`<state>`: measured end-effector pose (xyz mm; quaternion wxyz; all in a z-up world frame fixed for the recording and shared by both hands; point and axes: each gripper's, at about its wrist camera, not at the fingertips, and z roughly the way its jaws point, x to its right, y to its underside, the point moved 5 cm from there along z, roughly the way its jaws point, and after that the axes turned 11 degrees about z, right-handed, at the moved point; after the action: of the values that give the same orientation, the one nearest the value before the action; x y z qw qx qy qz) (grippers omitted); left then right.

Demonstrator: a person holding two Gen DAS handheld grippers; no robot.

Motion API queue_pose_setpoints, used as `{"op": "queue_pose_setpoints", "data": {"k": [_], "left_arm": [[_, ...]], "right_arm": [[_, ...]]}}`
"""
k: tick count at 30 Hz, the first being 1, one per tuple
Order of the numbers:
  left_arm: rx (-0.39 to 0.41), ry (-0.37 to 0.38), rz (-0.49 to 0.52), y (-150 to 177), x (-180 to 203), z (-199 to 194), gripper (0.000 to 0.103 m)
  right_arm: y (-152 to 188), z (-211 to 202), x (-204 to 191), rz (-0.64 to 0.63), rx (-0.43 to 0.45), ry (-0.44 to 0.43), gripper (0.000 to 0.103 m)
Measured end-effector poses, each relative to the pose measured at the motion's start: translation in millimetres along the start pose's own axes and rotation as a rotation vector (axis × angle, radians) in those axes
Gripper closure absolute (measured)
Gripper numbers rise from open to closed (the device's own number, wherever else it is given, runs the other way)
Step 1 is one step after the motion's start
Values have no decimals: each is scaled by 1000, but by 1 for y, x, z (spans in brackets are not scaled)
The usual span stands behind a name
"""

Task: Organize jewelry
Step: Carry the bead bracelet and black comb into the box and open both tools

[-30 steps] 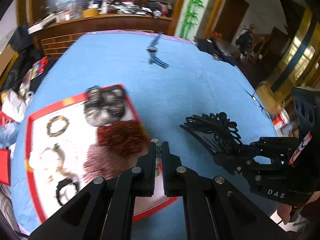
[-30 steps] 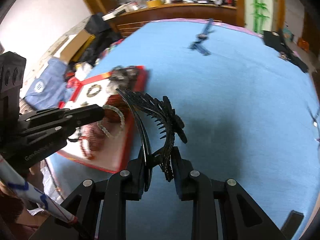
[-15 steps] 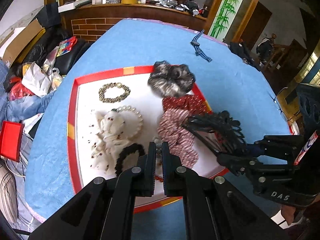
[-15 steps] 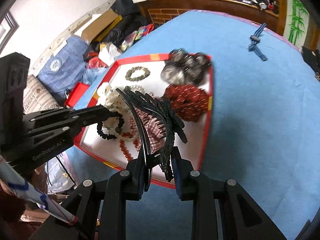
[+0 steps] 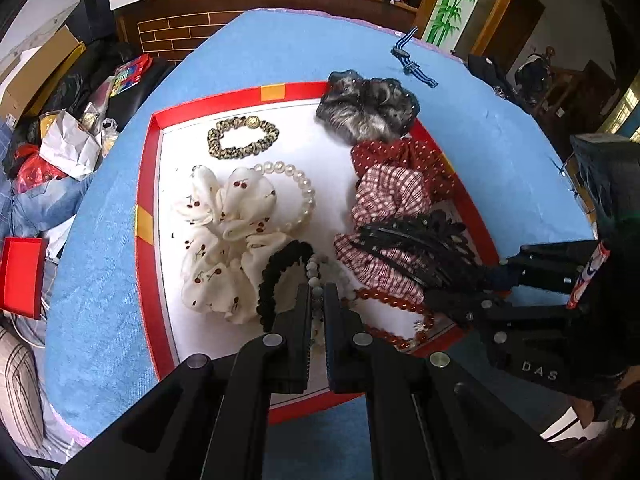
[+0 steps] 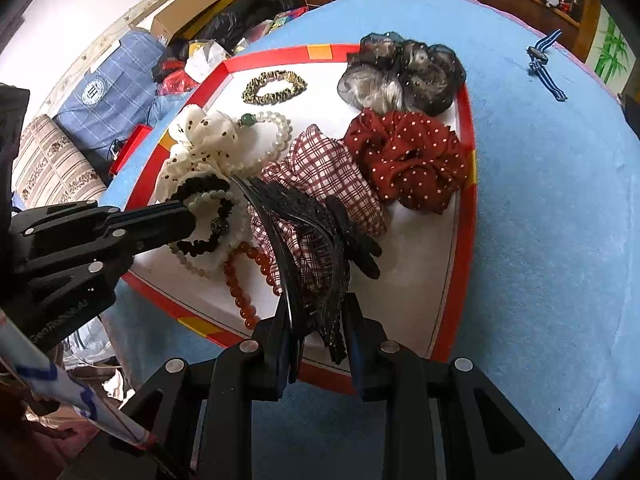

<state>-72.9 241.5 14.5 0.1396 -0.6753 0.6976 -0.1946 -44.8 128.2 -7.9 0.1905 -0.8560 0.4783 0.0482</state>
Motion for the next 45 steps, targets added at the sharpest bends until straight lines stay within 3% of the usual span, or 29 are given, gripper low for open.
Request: {"op": "queue_pose_setpoints", "data": {"k": [9, 22, 26, 31, 33, 35, 38, 41, 45], "left_arm": [[0, 1, -18, 3, -7, 0, 98], [-26, 24, 0, 8, 14, 8, 98], [-29, 16, -12, 6, 16, 8, 98], [-11, -9, -16, 2, 16, 1, 97], [2, -34, -12, -1, 16, -5, 92], [22, -82, -15, -4, 16, -14, 72], [71, -166, -4, -10, 16, -32, 55], [98, -229, -13, -15, 15, -46, 43], [122, -281, -40, -16, 15, -62, 34]], "right_arm": [[-27, 13, 1, -25, 32, 58, 77], [-7, 5, -2, -134, -9, 60, 75], [-8, -7, 0, -136, 27, 56, 59], [-3, -28, 2, -125, 60, 27, 56], [-4, -37, 2, -122, 78, 21, 56], [-5, -50, 2, -100, 104, 6, 51], [-7, -69, 3, -50, 153, 4, 48], [-8, -86, 8, 45, 206, 32, 38], [-4, -96, 6, 97, 230, 48, 36]]}}
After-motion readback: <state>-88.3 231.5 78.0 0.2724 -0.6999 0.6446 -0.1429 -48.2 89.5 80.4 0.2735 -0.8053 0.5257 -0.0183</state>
